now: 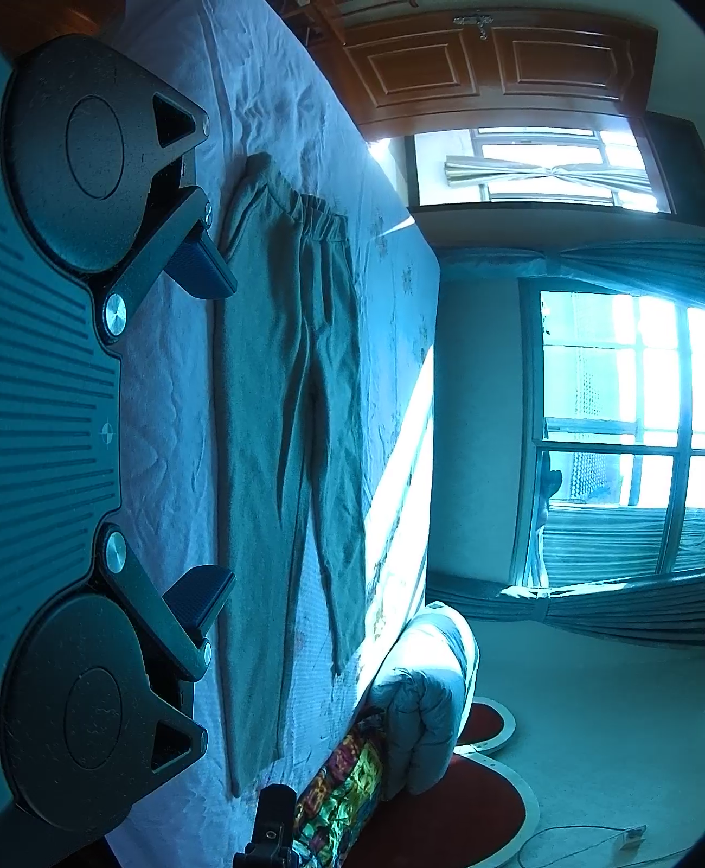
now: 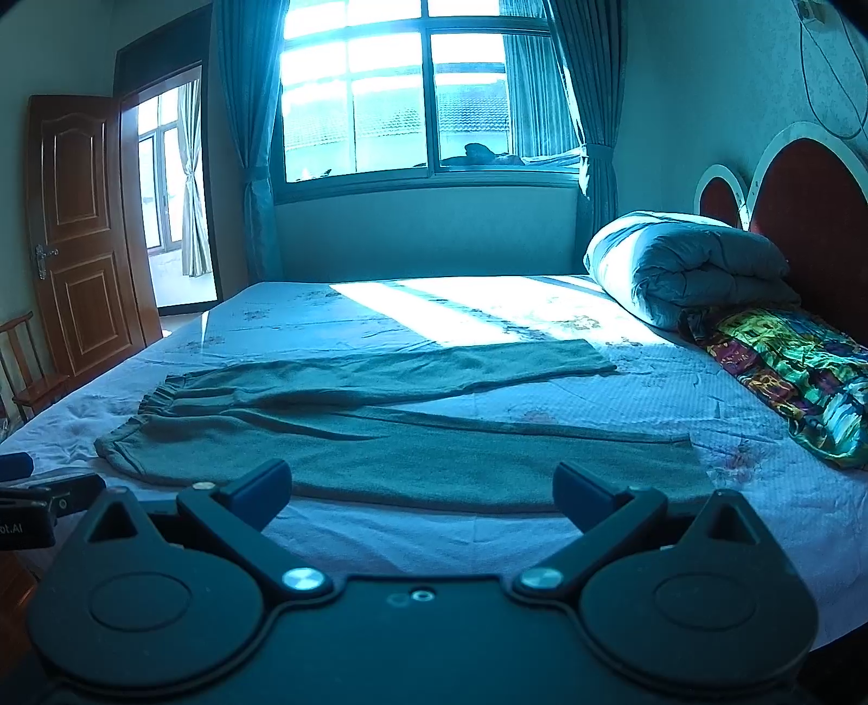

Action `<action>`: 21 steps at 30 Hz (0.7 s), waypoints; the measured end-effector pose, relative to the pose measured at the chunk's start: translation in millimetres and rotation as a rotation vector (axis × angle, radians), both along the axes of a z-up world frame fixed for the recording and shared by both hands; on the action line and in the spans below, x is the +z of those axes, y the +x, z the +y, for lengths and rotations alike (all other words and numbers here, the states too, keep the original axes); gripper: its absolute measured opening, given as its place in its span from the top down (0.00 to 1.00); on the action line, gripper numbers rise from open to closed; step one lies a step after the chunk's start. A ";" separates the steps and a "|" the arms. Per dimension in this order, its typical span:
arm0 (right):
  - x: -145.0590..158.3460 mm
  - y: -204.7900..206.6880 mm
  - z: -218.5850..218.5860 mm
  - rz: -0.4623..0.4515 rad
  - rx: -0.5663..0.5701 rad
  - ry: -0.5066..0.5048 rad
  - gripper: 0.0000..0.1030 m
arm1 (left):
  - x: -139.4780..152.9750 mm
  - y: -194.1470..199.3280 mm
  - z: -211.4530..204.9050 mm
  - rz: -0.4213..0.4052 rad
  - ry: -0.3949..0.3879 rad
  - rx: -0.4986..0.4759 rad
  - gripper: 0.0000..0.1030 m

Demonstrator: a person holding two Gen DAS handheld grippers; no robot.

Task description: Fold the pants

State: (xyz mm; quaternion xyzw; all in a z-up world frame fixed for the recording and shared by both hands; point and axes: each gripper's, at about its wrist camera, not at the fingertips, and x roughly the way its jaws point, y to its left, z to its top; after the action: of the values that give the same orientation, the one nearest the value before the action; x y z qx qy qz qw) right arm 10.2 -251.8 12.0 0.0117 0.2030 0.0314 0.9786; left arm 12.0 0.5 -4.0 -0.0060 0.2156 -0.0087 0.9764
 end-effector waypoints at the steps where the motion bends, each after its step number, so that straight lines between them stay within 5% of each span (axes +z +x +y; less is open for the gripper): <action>1: 0.8 1.1 -1.4 -0.004 0.007 0.008 0.06 | -1.3 2.1 2.1 0.003 0.008 0.005 0.00; 5: 1.8 17.1 -7.5 -0.008 0.045 0.041 0.06 | -4.0 20.5 18.1 -0.002 0.040 0.041 0.00; 8: 2.7 42.3 -10.1 -0.001 0.059 0.077 0.06 | -5.1 50.4 45.7 0.044 -0.017 0.151 0.00; 11: 7.3 71.3 -8.0 -0.011 0.085 0.074 0.06 | -5.0 85.6 77.9 0.085 -0.058 0.127 0.00; 15: 11.4 120.0 0.6 -0.013 0.124 0.036 0.06 | -3.6 144.5 112.6 0.096 0.066 0.133 0.00; 21: 8.4 231.1 21.6 0.026 0.188 0.000 0.18 | -15.9 260.6 171.0 0.155 0.124 0.141 0.00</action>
State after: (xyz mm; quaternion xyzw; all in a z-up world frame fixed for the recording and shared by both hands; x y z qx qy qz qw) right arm 241.3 -230.3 20.3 -0.0067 0.2158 0.1228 0.9687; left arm 272.6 171.5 -19.9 0.0388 0.2895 0.0739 0.9535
